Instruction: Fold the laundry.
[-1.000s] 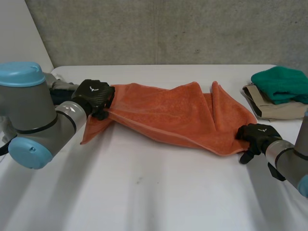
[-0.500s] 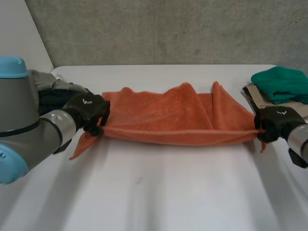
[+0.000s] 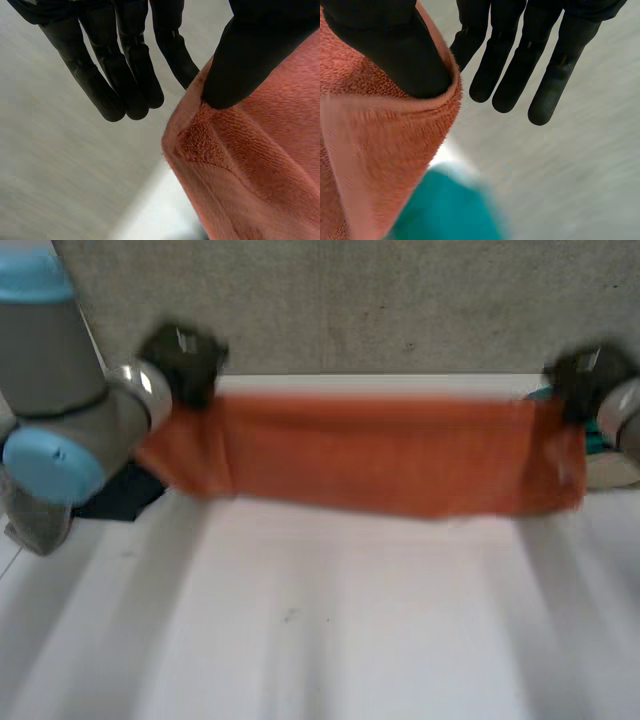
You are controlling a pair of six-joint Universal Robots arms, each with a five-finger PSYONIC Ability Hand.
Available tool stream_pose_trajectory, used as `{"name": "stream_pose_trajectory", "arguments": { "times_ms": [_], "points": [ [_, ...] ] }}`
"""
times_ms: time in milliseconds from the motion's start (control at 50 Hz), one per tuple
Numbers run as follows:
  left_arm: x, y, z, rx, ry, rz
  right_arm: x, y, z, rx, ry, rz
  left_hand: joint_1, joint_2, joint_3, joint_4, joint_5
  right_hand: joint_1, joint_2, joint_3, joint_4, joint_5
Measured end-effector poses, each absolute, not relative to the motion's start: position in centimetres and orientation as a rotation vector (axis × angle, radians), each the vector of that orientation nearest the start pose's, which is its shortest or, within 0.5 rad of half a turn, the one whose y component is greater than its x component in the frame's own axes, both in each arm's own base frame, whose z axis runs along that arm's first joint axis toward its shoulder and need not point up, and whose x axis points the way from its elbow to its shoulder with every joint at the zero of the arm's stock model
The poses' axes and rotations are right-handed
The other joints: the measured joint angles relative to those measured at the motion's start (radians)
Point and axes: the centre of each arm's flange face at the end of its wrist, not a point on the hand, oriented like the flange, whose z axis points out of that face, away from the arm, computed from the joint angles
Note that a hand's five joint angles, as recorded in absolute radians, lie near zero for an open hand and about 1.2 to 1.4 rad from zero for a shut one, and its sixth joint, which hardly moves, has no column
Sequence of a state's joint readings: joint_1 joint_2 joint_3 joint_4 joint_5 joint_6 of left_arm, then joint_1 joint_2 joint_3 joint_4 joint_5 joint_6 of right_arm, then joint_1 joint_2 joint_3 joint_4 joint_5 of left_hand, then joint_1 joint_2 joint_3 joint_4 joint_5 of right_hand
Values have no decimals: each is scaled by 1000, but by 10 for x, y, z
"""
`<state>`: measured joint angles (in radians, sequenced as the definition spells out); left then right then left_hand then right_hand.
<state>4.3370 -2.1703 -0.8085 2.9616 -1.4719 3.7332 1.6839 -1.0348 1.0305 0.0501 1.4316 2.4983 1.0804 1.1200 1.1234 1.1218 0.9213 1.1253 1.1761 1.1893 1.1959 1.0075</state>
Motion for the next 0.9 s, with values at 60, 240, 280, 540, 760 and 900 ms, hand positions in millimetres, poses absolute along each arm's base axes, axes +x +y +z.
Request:
{"name": "stream_pose_trajectory", "arguments": {
  "times_ms": [60,240,280,540,760,900],
  "points": [
    [-294,-369,350,962,1622,-2385,194,-424,320,-860,1946,-2686,12,0,0,2,6,0,0,0,0,2],
    [-292,-372,407,749,1328,-2642,208,-422,384,-630,1442,-2988,21,0,-1,1,15,0,0,0,0,9],
    [-291,-371,400,760,1383,-2619,213,-419,378,-666,1474,-2941,21,0,-1,1,15,0,0,0,0,9],
    [-278,-349,277,981,1954,-2193,211,-388,265,-878,2029,-2405,-564,-567,-548,-555,-528,0,0,0,0,9],
    [-287,-349,202,1066,2209,-2117,224,-360,291,-926,1920,-2409,-869,-912,-908,-918,-868,0,0,0,0,9],
    [-294,-362,202,910,2312,-2196,246,-329,331,-982,1782,-2411,-869,-912,-908,-918,-868,0,0,0,0,9]
  ]
}}
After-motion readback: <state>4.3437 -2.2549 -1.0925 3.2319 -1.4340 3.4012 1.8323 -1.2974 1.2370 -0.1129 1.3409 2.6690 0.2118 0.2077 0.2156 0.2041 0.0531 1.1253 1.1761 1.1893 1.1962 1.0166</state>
